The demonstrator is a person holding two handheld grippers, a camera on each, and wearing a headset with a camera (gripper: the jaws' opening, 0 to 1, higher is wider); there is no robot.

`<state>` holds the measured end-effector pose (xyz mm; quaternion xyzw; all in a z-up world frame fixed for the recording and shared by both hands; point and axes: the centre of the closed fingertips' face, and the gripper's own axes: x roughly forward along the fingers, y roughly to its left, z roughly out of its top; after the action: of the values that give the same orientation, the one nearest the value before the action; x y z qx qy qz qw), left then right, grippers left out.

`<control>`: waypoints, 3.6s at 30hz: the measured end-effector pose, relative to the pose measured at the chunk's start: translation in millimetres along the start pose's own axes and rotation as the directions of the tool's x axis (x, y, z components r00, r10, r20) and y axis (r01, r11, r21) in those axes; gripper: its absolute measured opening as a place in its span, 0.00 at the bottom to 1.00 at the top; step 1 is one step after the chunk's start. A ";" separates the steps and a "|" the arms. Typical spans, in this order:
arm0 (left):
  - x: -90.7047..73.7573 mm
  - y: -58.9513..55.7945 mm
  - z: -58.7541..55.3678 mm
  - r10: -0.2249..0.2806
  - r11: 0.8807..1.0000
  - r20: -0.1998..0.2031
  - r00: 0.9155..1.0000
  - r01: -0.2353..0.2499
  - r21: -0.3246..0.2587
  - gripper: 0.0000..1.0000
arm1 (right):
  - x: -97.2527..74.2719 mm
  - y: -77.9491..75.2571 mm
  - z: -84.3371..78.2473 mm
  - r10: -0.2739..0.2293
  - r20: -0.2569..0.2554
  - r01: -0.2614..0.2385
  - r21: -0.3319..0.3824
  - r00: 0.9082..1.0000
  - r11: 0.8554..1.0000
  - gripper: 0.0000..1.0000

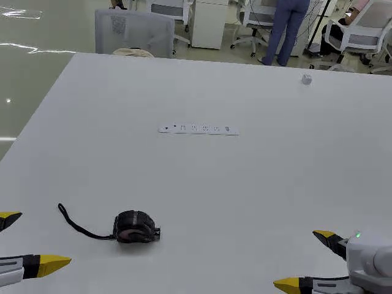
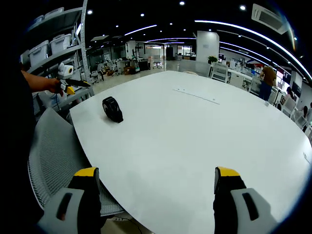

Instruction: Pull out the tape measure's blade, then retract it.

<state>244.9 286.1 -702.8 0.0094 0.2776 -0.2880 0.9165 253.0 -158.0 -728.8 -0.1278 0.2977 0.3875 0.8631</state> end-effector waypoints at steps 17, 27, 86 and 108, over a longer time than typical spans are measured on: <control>26.5 -5.7 19.5 -0.081 0.992 -0.039 0.996 0.084 0.090 1.00 | 37.5 20.2 40.3 0.084 0.028 -0.081 -0.079 0.996 0.994 0.98; 42.1 -19.0 24.5 -0.127 0.983 -0.069 0.990 0.135 0.125 1.00 | 57.2 32.3 57.3 0.133 0.039 -0.128 -0.117 0.990 0.985 0.95; 143.0 -61.1 17.1 -0.279 0.676 -0.530 0.801 0.556 0.484 0.82 | 180.9 114.1 132.7 0.430 -0.162 -0.455 -0.443 0.888 0.772 0.80; 167.6 -68.5 -10.8 -0.220 0.648 -0.605 0.765 0.578 0.495 0.53 | 217.0 137.0 106.9 0.462 -0.329 -0.567 -0.488 0.824 0.663 0.52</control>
<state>316.9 143.2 -788.4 0.3400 0.3766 -0.5560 0.6583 308.6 110.2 -775.9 -0.3217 0.2678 0.6734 0.6093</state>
